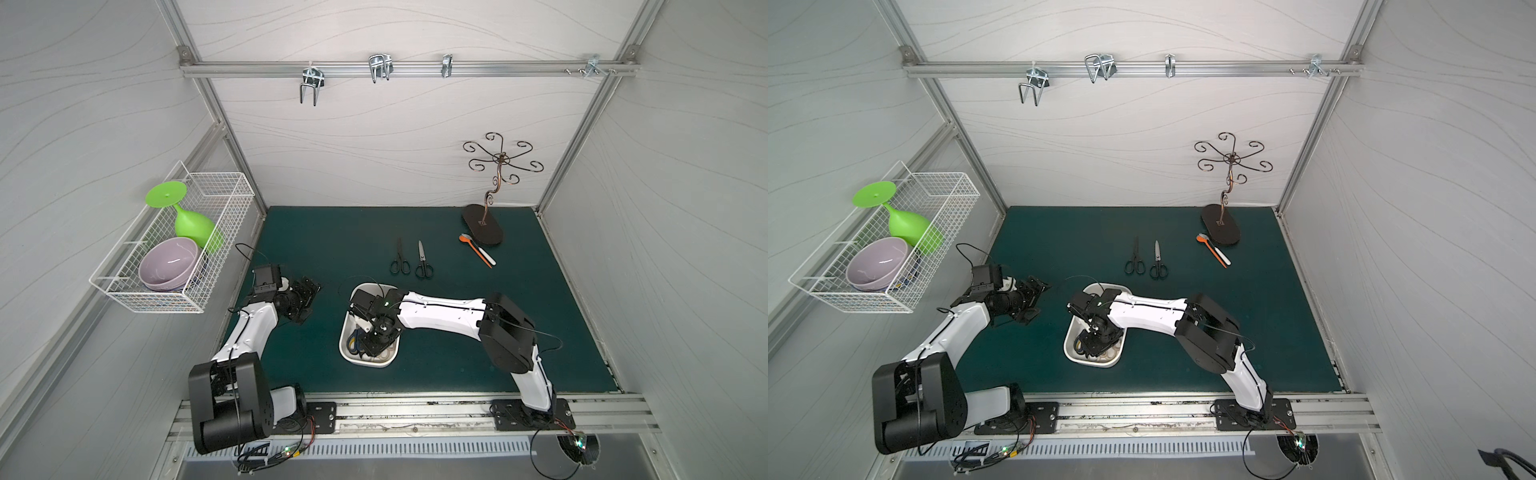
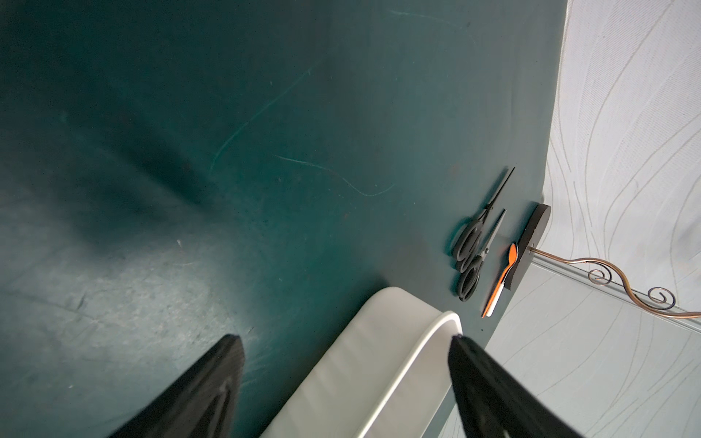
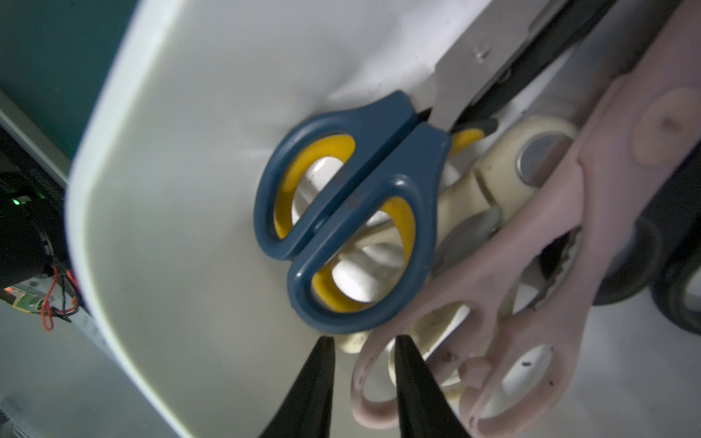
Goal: Take the scissors out of the storage box
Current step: Pick up the scissors from the storage box.
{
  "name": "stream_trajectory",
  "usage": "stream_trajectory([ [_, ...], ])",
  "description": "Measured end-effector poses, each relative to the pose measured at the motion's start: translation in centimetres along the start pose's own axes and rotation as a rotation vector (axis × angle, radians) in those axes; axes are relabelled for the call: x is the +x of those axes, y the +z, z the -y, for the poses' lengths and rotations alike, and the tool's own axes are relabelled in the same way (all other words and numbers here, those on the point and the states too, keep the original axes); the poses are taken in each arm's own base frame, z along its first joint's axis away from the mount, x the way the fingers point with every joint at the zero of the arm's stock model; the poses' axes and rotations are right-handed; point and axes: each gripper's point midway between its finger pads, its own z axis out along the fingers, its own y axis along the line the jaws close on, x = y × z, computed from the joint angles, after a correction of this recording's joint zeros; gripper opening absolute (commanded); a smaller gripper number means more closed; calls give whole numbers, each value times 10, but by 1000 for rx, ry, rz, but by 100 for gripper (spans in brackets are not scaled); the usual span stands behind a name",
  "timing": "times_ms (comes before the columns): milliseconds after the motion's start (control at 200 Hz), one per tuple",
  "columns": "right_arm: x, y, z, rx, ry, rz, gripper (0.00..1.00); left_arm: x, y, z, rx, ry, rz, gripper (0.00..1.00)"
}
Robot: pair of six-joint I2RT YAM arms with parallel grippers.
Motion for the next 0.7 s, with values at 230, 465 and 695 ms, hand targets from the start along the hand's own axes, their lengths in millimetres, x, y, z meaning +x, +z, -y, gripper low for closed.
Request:
stream_trajectory([
  [230, -1, 9, 3, 2, 10, -18, 19, -1, -1, -1, 0, -3, 3, 89],
  [465, -1, 9, 9, 4, 42, -26, 0, 0, -1, -1, -4, -5, -1, 89],
  [695, -2, 9, 12, 16, 41, -21, 0, 0, -1, -1, -5, -5, -1, 89],
])
